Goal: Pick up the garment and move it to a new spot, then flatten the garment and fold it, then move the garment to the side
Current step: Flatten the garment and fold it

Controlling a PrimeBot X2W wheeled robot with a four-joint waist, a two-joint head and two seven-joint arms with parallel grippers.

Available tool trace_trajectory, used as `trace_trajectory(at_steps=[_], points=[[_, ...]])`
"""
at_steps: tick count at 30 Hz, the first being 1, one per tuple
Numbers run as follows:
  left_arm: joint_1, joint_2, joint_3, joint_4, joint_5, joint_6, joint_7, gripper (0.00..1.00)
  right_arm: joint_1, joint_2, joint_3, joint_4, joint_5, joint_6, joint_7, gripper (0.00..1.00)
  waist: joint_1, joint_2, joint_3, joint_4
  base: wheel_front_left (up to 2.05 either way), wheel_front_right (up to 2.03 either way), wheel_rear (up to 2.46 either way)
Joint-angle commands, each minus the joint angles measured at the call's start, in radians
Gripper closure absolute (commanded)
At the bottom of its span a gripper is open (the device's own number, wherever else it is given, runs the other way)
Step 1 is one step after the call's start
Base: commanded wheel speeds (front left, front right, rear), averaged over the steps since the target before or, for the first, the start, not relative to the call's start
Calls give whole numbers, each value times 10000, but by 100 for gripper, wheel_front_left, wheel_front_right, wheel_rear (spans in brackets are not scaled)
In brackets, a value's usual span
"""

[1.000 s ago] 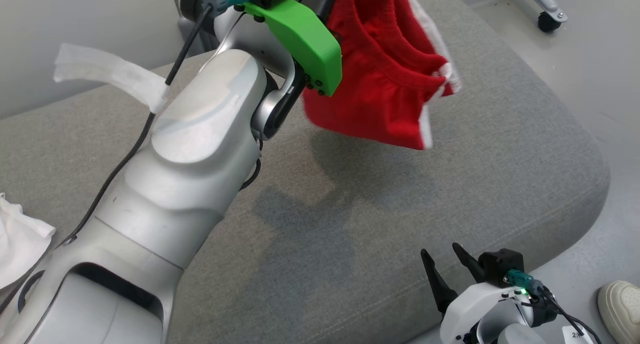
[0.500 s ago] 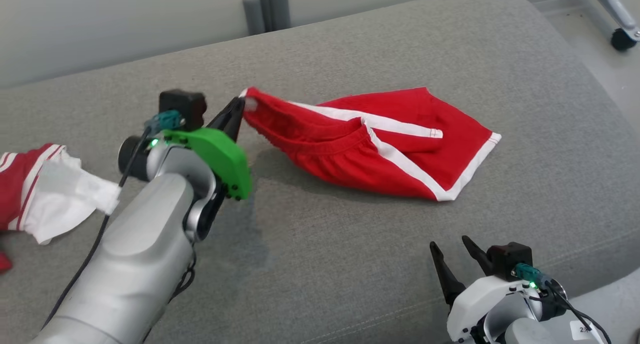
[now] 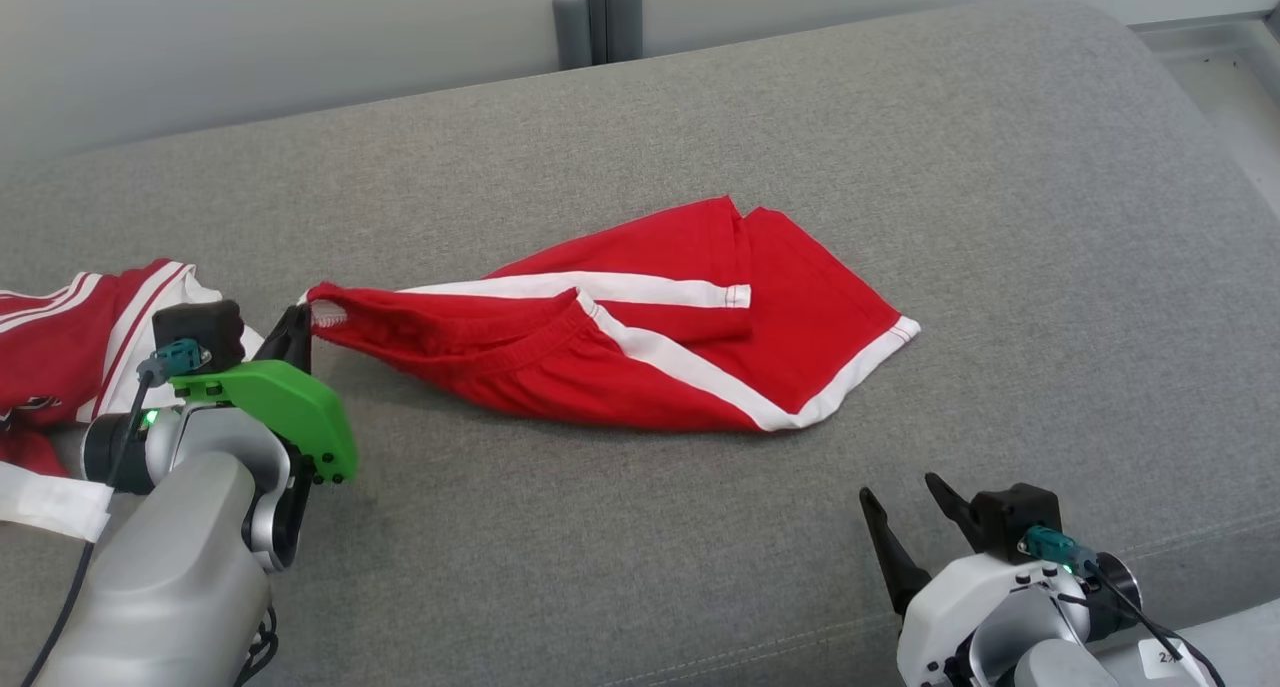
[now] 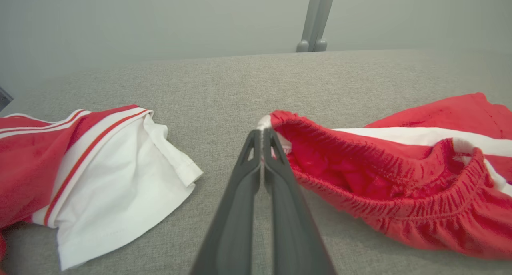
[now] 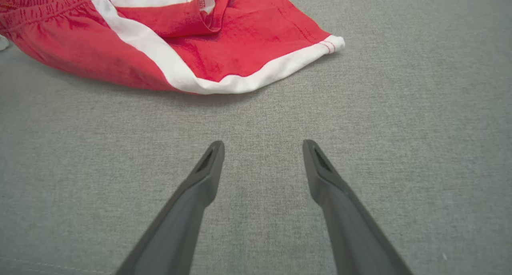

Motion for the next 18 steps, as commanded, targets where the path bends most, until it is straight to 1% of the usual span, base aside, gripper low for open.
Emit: trace_trajectory(at_steps=[1, 4, 8, 11, 15, 17, 18], points=[[204, 58, 45, 197, -19, 147, -6, 0, 153, -16, -23, -93, -56, -3, 57, 0, 0, 0, 0, -21, 0, 0, 0], [270, -66, -14, 487, -77, 204, 113, 0, 222, -16, -30, -217, -78, -3, 159, 0, 0, 0, -48, -66, 0, 0, 0], [351, -137, -113, 821, -190, 311, 787, 0, 356, -16, -67, -345, -129, -3, 266, 0, 0, 0, -180, -112, 0, 0, 0], [268, -372, -45, 597, -420, 138, 1035, 0, 468, -16, -138, -417, -134, -3, 299, 0, 0, 0, -324, -85, 0, 0, 0], [-25, -679, -352, 92, -361, -92, 1507, 0, 611, -16, -123, -408, 27, -3, 335, 0, 0, 0, -514, -60, 0, 0, 0], [-67, -792, -449, -37, -333, -126, 1689, 0, 632, -16, -111, -399, 66, -3, 340, 0, 0, 0, -559, -78, 0, 0, 0], [-109, -942, -520, -181, -388, -167, 1865, 0, 651, -14, -85, -387, 91, -3, 350, 0, 0, 0, -592, -107, 0, 0, 0]])
